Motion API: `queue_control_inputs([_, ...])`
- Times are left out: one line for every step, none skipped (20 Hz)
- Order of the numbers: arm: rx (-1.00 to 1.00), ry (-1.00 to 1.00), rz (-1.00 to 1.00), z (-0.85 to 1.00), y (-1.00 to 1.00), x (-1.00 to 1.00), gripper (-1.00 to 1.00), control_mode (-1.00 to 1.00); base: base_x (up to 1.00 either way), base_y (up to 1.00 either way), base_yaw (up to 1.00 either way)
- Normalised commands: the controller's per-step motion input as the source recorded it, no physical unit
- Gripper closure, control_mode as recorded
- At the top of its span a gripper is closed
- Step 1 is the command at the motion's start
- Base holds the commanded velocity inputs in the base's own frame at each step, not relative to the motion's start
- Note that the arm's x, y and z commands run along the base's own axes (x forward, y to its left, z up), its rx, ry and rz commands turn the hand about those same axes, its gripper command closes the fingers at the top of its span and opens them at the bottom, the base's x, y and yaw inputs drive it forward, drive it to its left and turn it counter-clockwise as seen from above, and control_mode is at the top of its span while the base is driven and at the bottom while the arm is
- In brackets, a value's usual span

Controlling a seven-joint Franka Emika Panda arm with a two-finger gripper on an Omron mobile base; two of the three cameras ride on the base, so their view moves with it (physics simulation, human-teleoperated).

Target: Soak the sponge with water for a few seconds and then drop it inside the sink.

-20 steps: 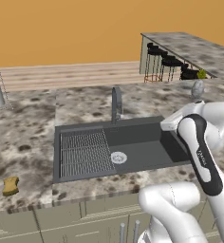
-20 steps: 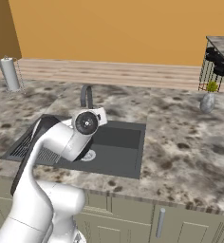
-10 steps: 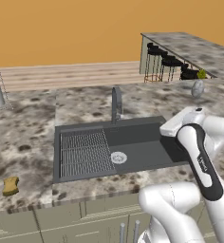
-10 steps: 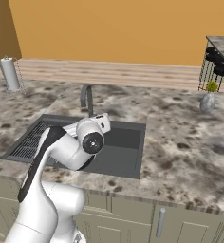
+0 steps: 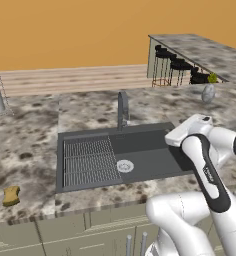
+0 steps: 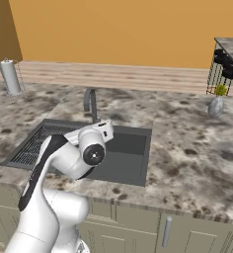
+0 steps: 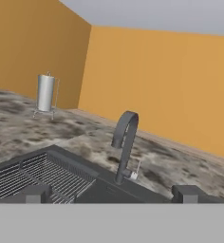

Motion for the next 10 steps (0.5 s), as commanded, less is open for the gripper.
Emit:
queue_control_inputs([0.0,0.0,0.0,0.0,0.0,0.09,-1.0,-1.0,0.0,0.0,0.0])
queue_control_inputs([0.0,0.0,0.03,0.0,0.0,0.04,-1.0,-1.0,0.0,0.0,0.0])
queue_control_inputs([0.0,0.0,0.05,0.0,0.0,0.02,-1.0,-1.0,0.0,0.0,0.0])
queue_control_inputs([0.0,0.0,0.07,0.0,0.0,0.0,-1.0,-1.0,0.0,0.0,0.0])
queue_control_inputs([0.0,0.0,0.08,0.0,0.0,0.0,-1.0,-1.0,0.0,0.0,0.0])
queue_control_inputs([0.0,0.0,0.1,0.0,0.0,0.0,-1.0,-1.0,0.0,0.0,0.0])
queue_control_inputs([0.0,0.0,0.11,0.0,0.0,0.0,-1.0,-1.0,0.0,0.0,0.0])
queue_control_inputs([0.0,0.01,0.11,0.0,0.0,0.0,-1.0,-1.0,0.0,0.0,0.0])
queue_control_inputs([0.0,0.01,0.11,0.0,0.0,0.0,-1.0,-1.0,0.0,0.0,0.0])
queue_control_inputs([0.0,0.04,0.11,0.0,0.0,0.0,-1.0,-1.0,0.0,0.0,0.0])
